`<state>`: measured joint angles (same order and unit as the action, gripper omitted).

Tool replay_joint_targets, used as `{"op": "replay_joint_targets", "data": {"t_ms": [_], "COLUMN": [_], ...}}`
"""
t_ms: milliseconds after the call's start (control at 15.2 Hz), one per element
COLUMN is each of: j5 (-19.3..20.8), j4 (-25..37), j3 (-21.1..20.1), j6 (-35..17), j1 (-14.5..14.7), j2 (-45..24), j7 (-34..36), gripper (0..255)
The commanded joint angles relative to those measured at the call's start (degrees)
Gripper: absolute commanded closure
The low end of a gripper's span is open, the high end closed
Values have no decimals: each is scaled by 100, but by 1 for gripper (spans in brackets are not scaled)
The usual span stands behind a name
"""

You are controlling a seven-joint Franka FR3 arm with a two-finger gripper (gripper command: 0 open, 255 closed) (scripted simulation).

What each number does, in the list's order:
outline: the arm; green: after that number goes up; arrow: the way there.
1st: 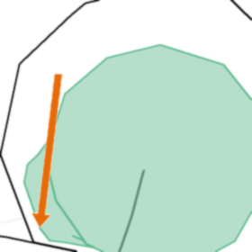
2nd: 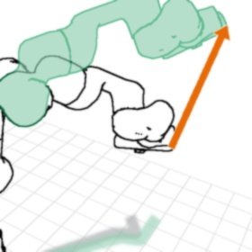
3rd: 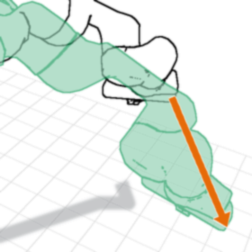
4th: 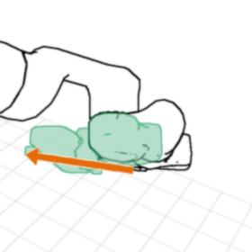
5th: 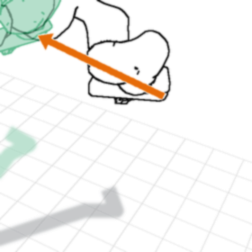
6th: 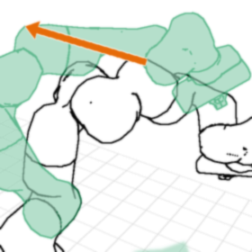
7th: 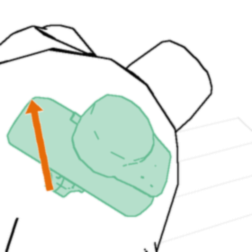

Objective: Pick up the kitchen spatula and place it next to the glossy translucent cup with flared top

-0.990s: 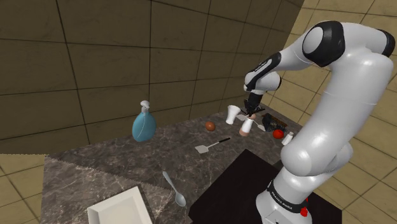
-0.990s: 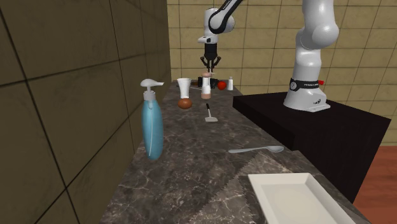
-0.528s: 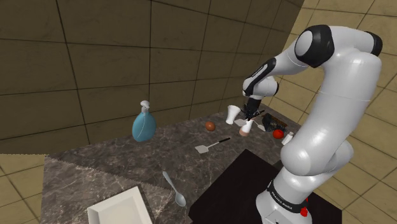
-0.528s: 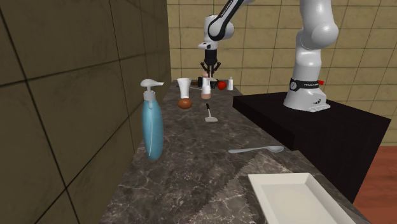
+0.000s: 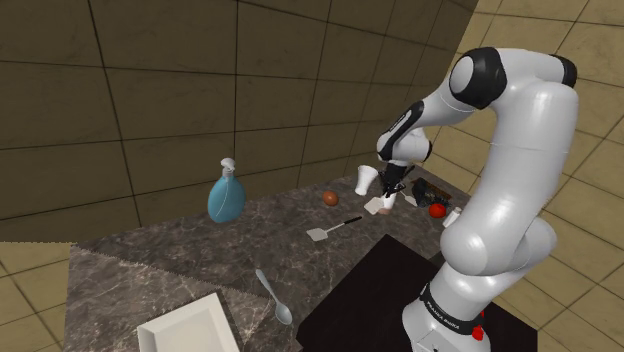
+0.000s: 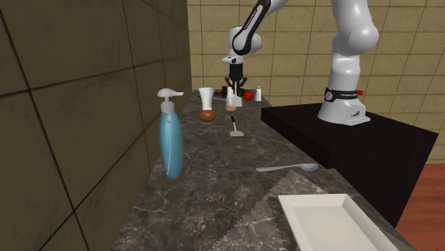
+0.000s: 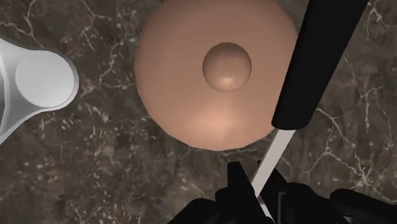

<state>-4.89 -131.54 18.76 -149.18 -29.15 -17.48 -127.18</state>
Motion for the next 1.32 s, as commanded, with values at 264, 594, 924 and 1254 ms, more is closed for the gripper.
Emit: {"op": "replay_joint_targets", "data": {"t_ms": [264,594,924,1254], "j5": [-227,-407,-566,-691], "j4": [40,102,196,322], "j3": [-150,-301,-462,-629], "j6": [-369,-675,-965,-1237], "j1": [-110,-225,-351,-487], "j2": [-427,-801,-1185,-1577], "j7": [-143,-258,-361,-441], "gripper": [255,255,255,255]}}
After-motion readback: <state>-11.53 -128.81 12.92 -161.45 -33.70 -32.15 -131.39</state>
